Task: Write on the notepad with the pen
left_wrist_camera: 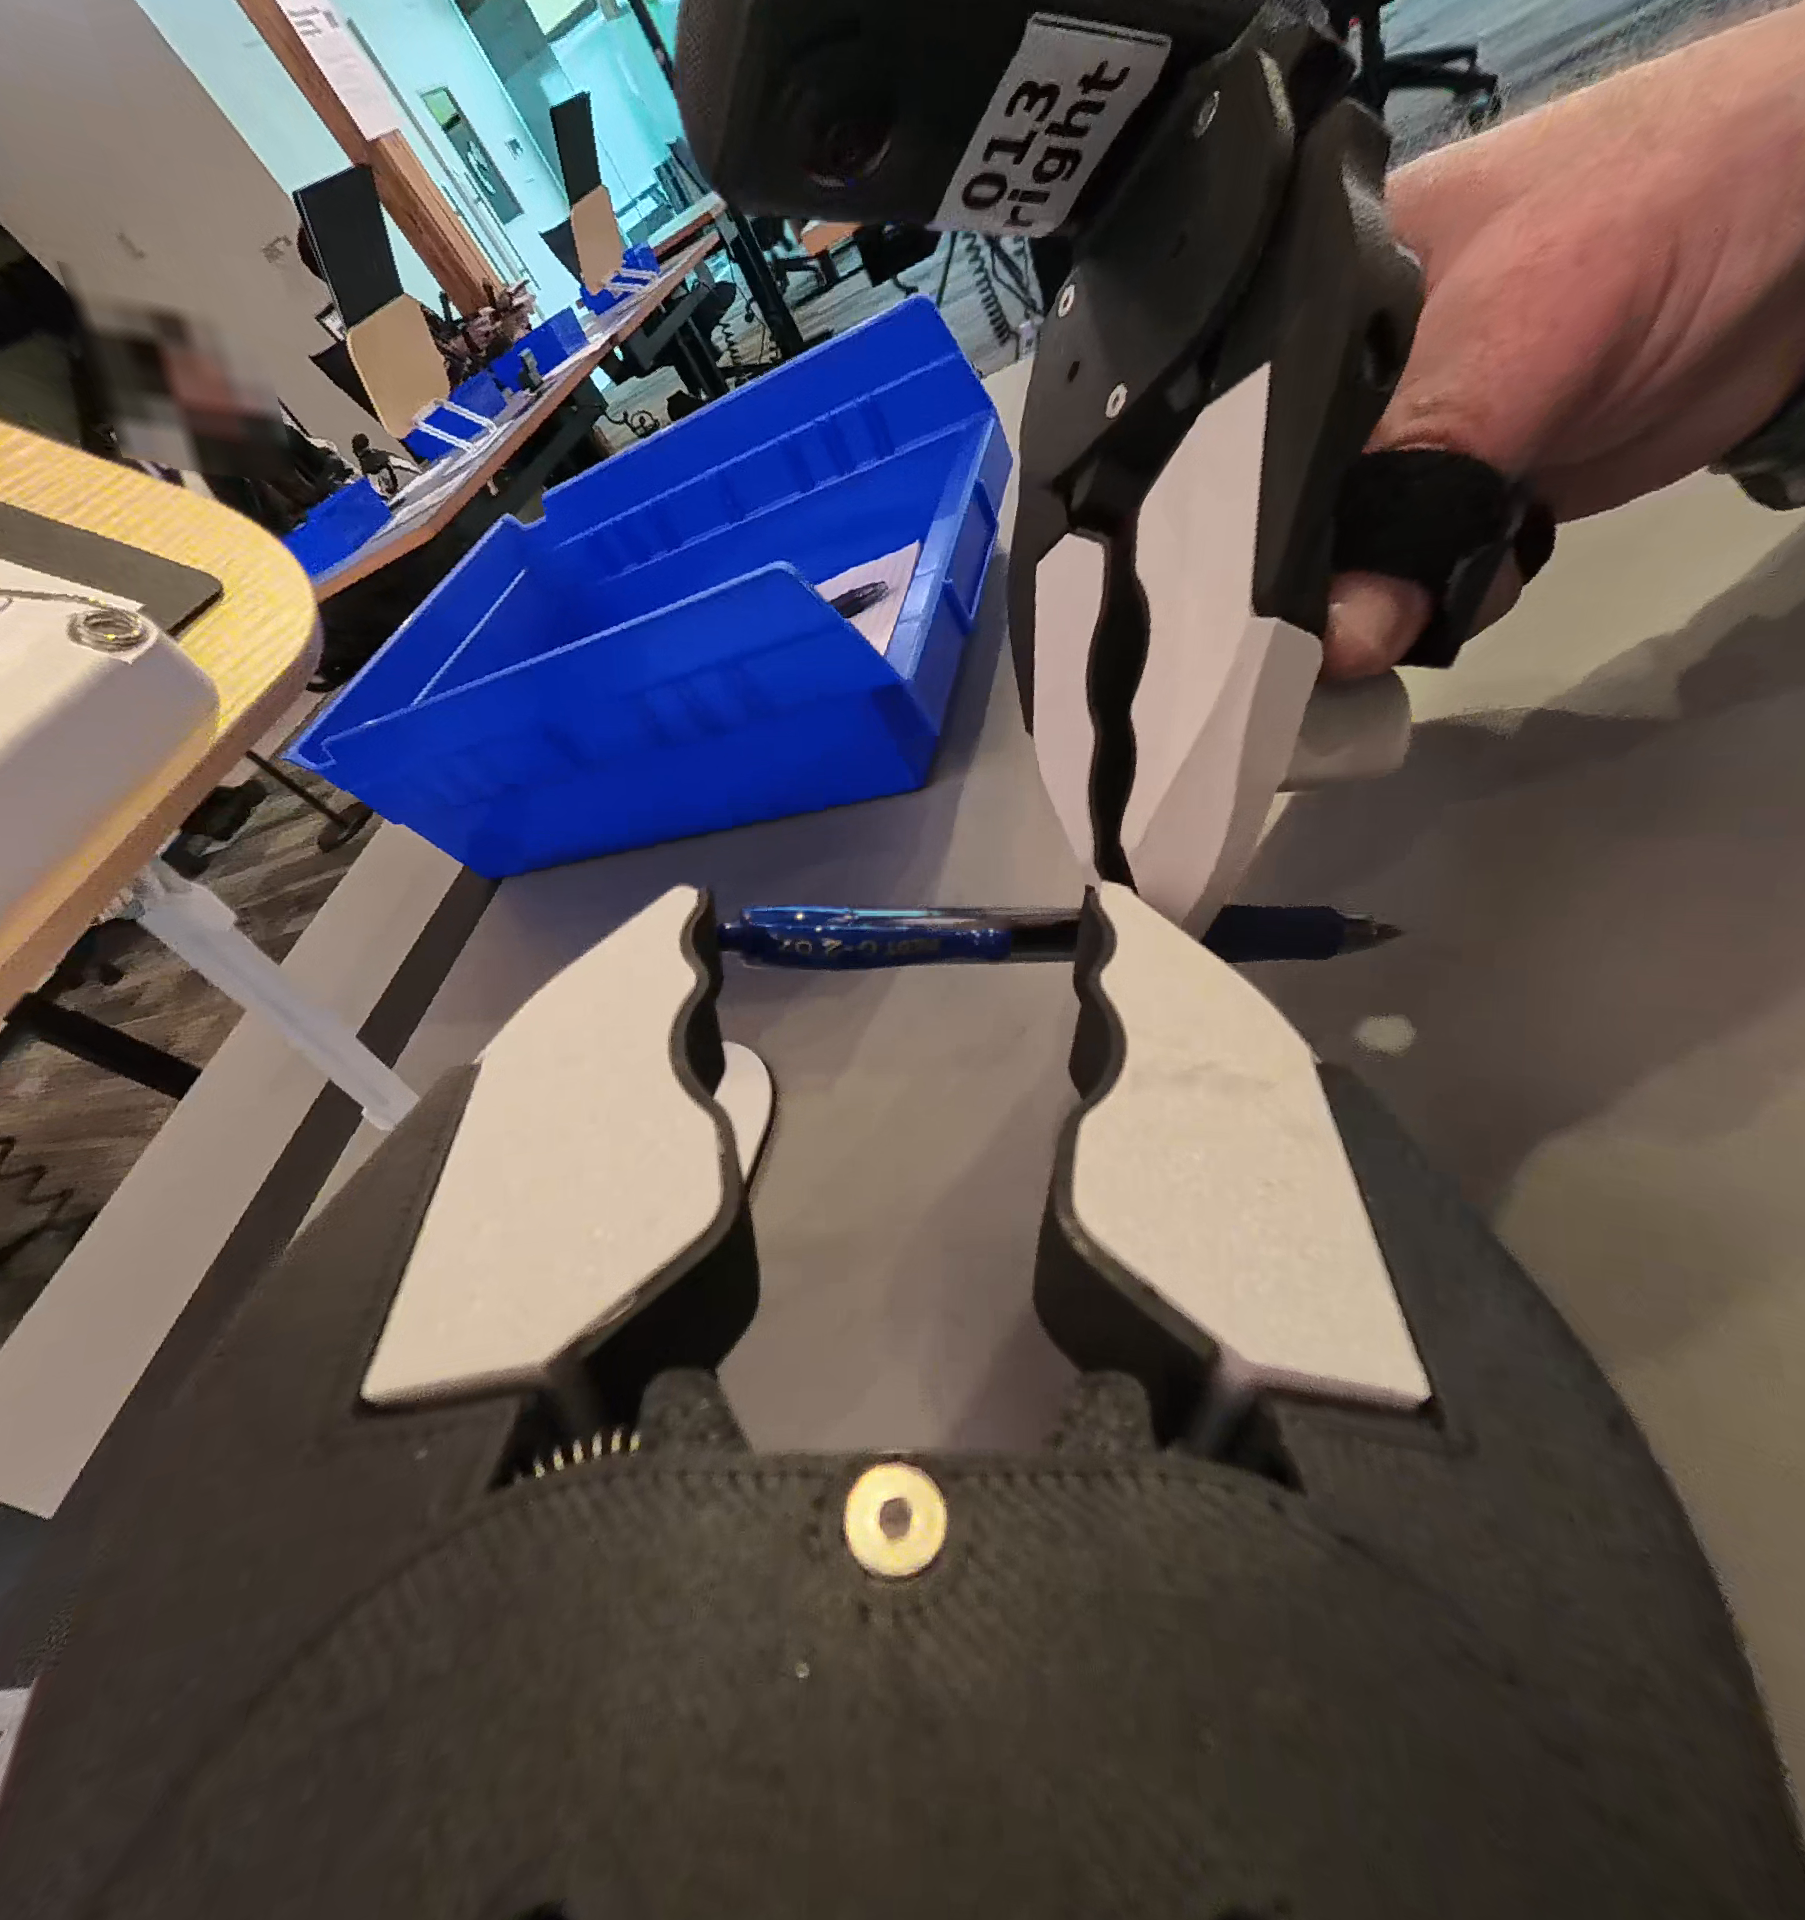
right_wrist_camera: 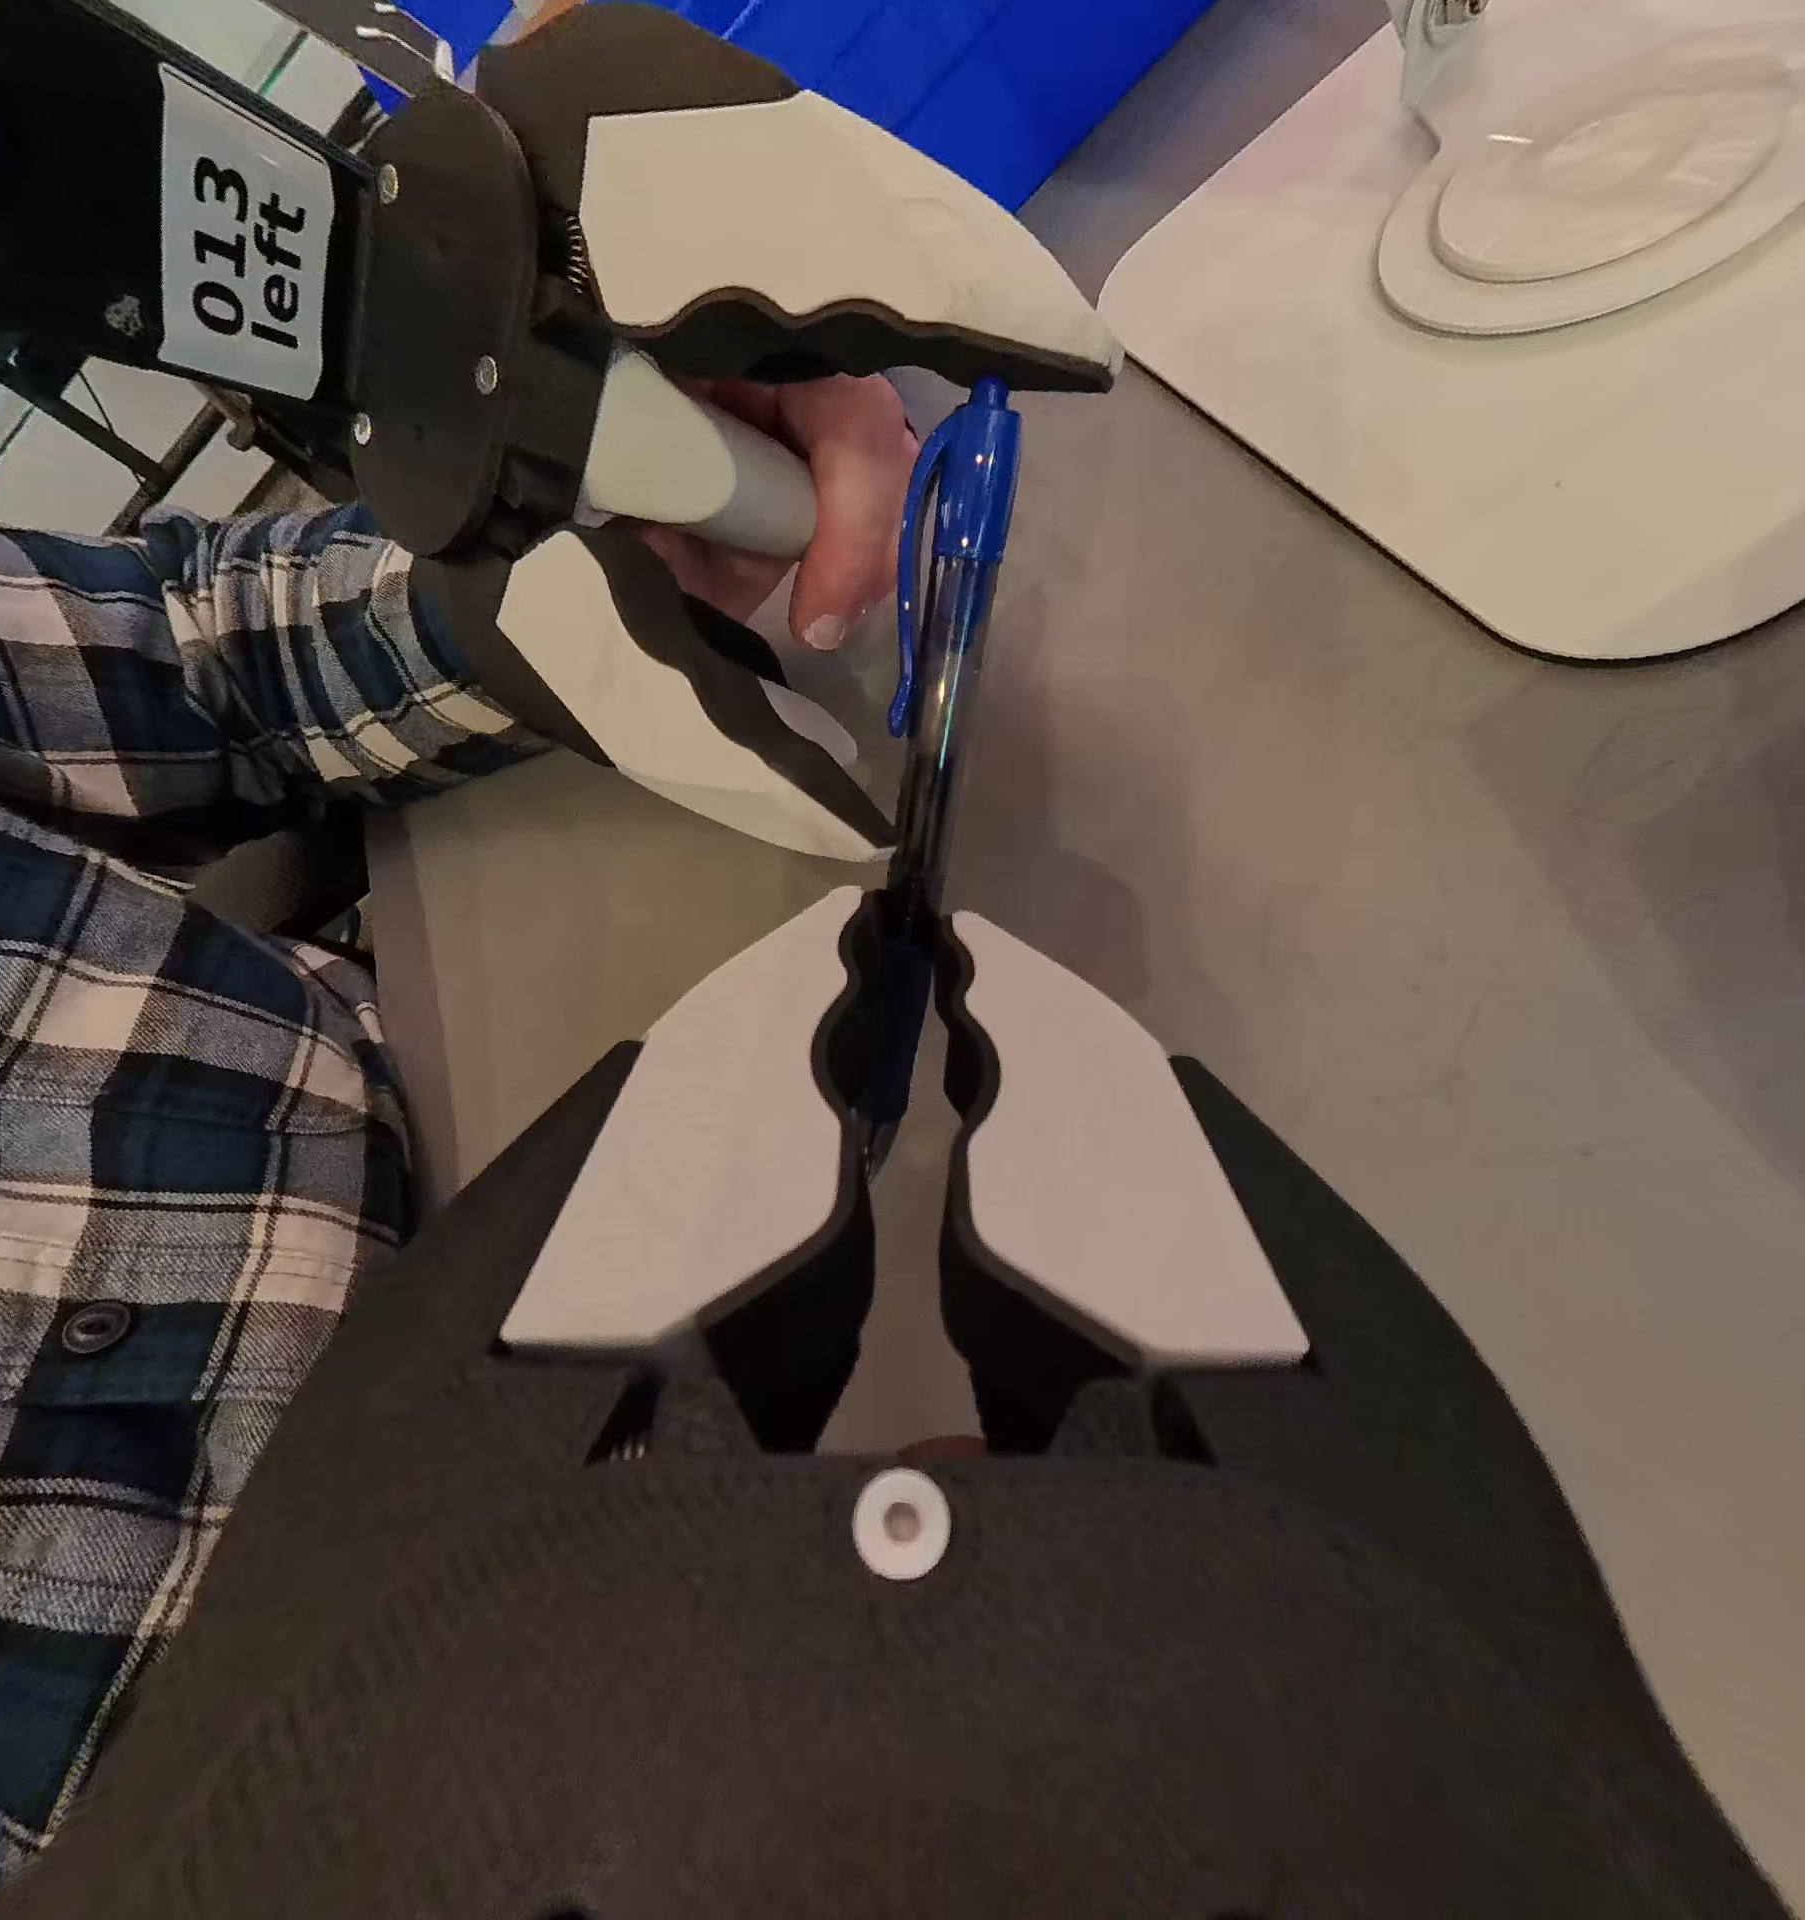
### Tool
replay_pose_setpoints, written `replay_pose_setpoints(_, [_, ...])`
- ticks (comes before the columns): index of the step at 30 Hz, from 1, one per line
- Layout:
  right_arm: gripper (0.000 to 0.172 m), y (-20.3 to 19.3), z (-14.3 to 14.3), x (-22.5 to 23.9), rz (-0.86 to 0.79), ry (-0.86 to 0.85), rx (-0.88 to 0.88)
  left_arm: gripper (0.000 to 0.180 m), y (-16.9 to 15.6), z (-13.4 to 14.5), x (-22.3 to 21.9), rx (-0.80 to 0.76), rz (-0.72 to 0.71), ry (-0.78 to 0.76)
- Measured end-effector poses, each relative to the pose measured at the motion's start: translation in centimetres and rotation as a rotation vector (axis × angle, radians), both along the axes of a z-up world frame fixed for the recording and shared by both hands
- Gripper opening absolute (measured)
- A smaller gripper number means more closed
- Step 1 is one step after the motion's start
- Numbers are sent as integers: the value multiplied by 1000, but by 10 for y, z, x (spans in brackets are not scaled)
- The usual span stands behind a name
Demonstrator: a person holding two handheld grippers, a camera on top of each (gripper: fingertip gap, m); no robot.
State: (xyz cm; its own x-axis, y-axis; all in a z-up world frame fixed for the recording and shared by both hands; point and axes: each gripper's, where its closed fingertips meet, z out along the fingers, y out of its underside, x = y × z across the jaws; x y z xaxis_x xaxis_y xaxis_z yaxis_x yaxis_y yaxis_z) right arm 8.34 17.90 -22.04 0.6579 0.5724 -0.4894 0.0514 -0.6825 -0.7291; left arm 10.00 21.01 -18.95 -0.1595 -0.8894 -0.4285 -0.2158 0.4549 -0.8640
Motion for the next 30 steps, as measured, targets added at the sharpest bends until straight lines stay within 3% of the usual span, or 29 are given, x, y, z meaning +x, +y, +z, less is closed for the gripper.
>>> replay_pose_setpoints(10, [10, -2, -3, -5, 12, 15, 3, 65, -2, -4, 1, 31, -3, 33])
replay_pose_setpoints(11, [10, -1, -1, -3, 4, 5, 9, 75, 2, 0, 0, 41, 21, 12])
replay_pose_setpoints(14, [10, 0, 20, 13, -45, -6, 63, 72, 9, 8, -5, -14, 35, -23])
replay_pose_setpoints(19, [10, 18, 69, 93, -256, -123, 156, 58, 14, -10, -5, -29, 73, 46])
replay_pose_setpoints(23, [9, 44, 79, 176, -456, -274, 136, 39, 11, -29, -1, -16, 68, 120])
replay_pose_setpoints(27, [10, 72, 63, 232, -574, -344, 38, 22, 13, -34, -1, -40, 71, 128])
replay_pose_setpoints(30, [10, 90, 35, 257, -602, -400, -68, 16, 14, -35, 0, -57, 74, 128])
